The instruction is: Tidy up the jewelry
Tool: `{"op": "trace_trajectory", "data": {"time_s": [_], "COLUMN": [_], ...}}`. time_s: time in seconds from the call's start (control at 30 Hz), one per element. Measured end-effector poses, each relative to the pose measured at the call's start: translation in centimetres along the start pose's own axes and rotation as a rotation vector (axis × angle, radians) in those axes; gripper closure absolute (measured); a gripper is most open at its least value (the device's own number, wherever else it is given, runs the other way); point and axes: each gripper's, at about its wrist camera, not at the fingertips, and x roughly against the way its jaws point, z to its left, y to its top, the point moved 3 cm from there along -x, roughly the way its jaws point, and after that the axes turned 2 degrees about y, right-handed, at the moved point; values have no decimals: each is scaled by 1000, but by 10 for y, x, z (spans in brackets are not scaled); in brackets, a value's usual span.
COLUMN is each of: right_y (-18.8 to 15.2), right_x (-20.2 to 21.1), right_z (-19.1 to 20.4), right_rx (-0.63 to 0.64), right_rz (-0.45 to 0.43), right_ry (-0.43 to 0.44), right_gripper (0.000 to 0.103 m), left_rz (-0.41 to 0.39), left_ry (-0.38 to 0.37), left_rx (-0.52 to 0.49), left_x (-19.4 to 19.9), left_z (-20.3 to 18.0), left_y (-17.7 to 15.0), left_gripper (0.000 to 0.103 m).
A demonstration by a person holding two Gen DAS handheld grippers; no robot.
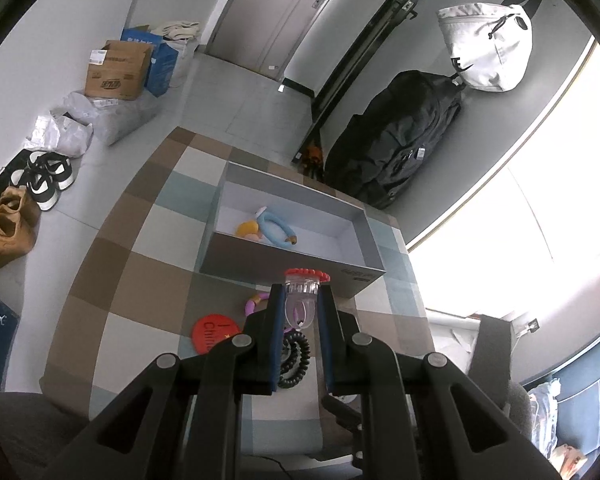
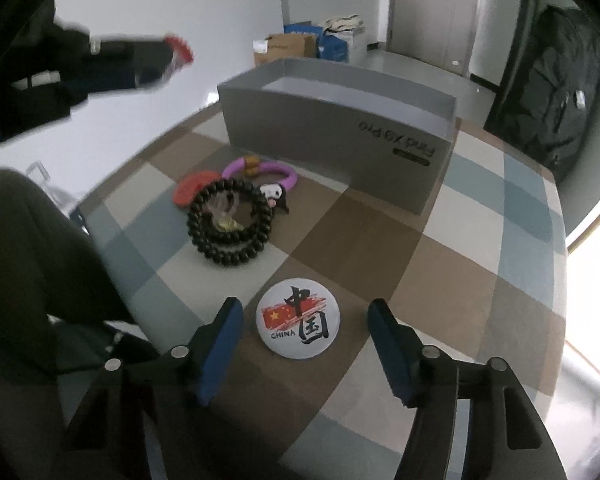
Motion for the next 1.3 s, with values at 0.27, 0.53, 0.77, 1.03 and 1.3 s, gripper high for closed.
{"op": "trace_trajectory", "data": {"time_s": [0.27, 0.53, 0.77, 1.03, 1.3], "right_y": [2, 6, 14, 28, 53], "right_x": [1, 11, 21, 41, 65], "right_z": [1, -9, -20, -42, -59], "right_rx": [-3, -73, -141, -249, -280], "right_rz": [-4, -39, -87, -168, -241], "right_ry": [17, 53, 80, 130, 144], "right_gripper": [61, 61, 61, 61, 61], "left_rz": [6, 4, 2, -18, -33], "left_ry": [17, 22, 44, 61, 61], "left_rx": [-5, -9, -28, -55, -74], "left_x": [-1, -1, -2, -2, -8], "left_z": [-2, -4, -7, -15, -27], "left_y": [0, 0, 0, 8, 27], "left_gripper": [92, 92, 92, 92, 92]}}
